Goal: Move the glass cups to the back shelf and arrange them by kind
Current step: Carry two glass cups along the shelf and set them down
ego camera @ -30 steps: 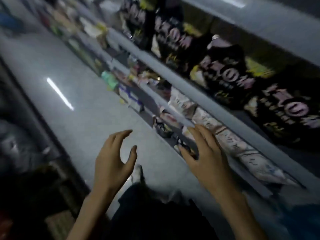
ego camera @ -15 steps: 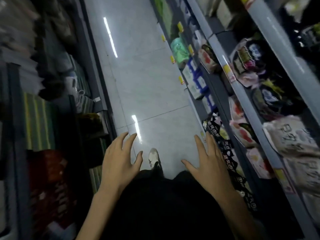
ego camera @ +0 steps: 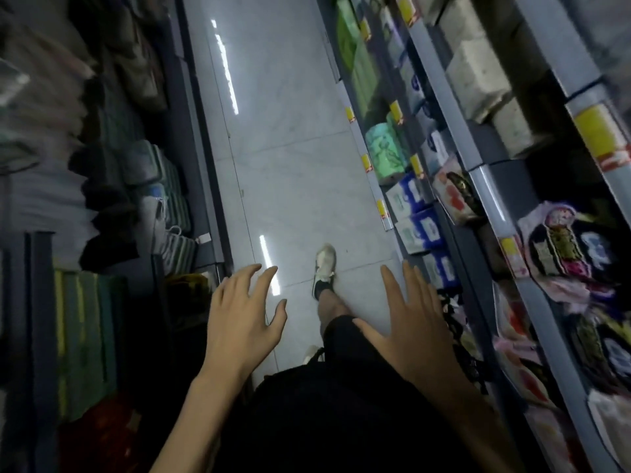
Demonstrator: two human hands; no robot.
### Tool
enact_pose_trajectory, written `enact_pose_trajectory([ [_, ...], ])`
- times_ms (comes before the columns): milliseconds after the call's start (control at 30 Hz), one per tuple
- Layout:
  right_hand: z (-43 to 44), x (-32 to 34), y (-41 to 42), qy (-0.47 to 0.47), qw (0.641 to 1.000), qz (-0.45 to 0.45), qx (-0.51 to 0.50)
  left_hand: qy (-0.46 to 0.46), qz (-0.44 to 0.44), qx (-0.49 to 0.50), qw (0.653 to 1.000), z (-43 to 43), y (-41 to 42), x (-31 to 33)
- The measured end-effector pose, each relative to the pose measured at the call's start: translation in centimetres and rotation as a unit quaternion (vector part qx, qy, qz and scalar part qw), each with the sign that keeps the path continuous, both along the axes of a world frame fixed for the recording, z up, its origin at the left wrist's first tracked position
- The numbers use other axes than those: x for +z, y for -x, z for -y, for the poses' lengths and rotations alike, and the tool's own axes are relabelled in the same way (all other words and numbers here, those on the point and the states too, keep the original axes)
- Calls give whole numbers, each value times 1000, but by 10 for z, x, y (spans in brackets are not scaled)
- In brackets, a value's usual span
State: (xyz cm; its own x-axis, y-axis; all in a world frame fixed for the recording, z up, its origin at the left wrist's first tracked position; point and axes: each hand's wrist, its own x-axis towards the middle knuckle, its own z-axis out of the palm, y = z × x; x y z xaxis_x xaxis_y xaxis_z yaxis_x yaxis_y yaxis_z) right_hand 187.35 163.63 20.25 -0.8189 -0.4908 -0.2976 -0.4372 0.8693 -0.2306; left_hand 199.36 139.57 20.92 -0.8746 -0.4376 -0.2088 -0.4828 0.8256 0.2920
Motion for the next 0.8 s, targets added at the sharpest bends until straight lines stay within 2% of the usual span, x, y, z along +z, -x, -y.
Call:
enact_pose_trajectory([
  [267, 127, 4, 168, 30, 998, 44, 21, 7, -5, 37, 999, 116, 164, 15],
  [567, 261, 5, 323, 42, 997, 45, 48, 10, -15, 74, 997, 241, 302, 17],
  [800, 378, -19, 437, 29, 999, 41, 10, 8, -3, 30, 1000, 373, 429, -3],
])
